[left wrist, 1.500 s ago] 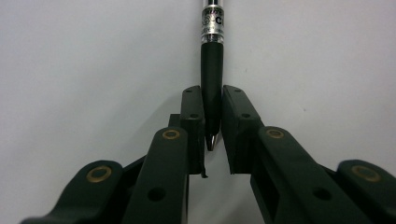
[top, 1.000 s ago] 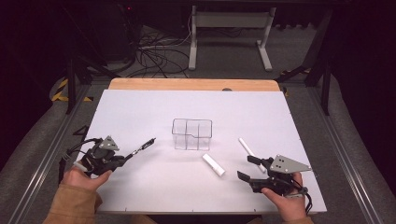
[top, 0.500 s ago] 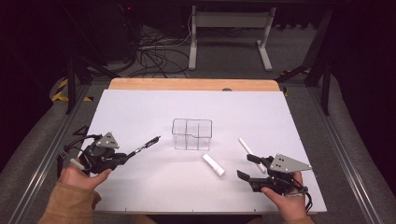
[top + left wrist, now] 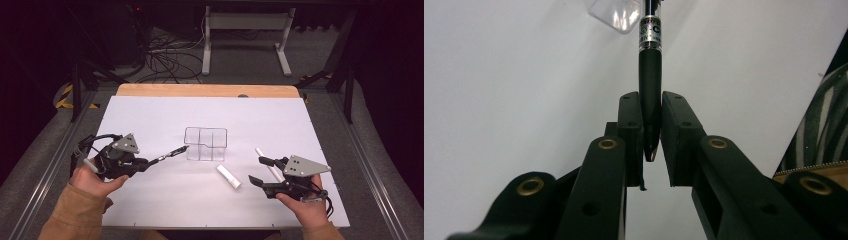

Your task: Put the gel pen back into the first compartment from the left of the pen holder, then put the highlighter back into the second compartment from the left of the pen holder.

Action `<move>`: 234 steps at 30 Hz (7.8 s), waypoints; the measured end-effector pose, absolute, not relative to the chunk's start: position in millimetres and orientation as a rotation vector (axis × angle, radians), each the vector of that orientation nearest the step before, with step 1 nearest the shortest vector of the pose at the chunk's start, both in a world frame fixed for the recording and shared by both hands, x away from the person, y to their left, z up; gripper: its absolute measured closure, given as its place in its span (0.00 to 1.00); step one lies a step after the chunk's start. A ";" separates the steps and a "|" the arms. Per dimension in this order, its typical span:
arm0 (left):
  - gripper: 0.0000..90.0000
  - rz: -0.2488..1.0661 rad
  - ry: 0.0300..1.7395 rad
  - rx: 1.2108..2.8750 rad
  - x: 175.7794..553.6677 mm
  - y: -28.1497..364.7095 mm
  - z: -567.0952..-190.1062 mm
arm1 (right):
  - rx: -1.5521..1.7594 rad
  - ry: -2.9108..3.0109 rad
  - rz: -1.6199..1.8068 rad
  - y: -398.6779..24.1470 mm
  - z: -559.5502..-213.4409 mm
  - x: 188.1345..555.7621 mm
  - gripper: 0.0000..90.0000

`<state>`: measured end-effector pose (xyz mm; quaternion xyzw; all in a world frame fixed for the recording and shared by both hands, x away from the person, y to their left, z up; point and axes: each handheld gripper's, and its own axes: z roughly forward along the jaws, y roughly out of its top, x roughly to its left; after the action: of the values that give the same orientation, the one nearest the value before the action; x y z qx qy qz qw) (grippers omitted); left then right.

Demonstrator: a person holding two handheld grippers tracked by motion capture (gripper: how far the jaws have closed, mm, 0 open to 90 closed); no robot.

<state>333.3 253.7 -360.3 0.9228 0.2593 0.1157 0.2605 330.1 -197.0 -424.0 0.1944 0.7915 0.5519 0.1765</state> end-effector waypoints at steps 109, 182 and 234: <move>0.28 0.318 0.645 1.982 329.6 256.3 -393.3 | 0.473 2.160 1.721 -28.4 -367.5 415.0 0.88; 0.12 0.518 0.719 1.851 323.7 277.7 -398.3 | 0.707 1.957 1.673 -70.5 -357.5 423.1 0.41; 0.12 0.543 0.728 1.851 324.7 279.4 -398.6 | 0.982 2.215 1.190 -170.4 -381.3 428.4 0.39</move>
<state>324.7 279.4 -398.6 0.7701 0.3030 0.2259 0.5140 428.4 -170.4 -381.3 0.3550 0.8006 0.4300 0.2193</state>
